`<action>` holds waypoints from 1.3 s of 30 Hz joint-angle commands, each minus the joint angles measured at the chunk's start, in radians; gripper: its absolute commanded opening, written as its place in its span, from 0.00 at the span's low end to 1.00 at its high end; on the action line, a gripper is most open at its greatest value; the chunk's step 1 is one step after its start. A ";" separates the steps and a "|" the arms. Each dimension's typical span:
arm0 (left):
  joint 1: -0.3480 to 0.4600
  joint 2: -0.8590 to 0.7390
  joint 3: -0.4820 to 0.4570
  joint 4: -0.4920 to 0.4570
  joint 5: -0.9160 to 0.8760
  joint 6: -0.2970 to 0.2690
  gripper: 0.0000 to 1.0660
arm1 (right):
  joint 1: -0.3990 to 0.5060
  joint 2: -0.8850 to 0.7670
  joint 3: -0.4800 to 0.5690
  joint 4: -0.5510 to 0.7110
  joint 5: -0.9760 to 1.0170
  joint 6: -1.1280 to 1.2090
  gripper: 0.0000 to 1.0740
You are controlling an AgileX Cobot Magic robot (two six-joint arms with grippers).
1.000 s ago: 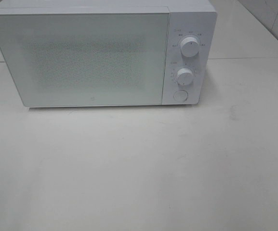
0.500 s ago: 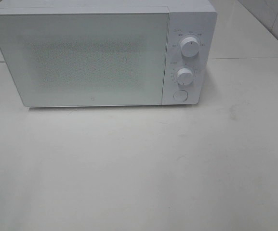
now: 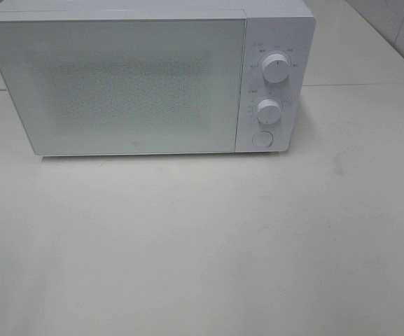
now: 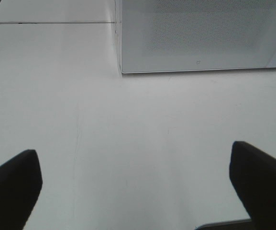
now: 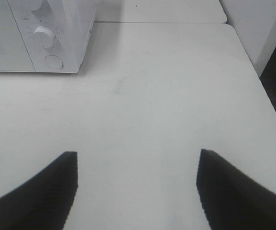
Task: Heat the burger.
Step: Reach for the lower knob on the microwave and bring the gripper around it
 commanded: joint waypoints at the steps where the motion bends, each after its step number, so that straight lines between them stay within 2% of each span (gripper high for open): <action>1: 0.002 -0.024 -0.001 -0.008 -0.011 -0.007 0.94 | -0.003 -0.016 -0.023 -0.007 -0.049 -0.008 0.64; 11: 0.002 -0.024 -0.001 -0.008 -0.011 -0.007 0.94 | -0.003 0.002 -0.006 -0.011 -0.189 -0.007 0.64; 27: 0.002 -0.024 -0.001 -0.008 -0.011 -0.007 0.94 | -0.003 0.380 -0.001 -0.006 -0.422 -0.007 0.64; 39: 0.002 -0.024 -0.001 -0.008 -0.011 -0.007 0.94 | -0.003 0.638 -0.001 -0.004 -0.694 -0.007 0.64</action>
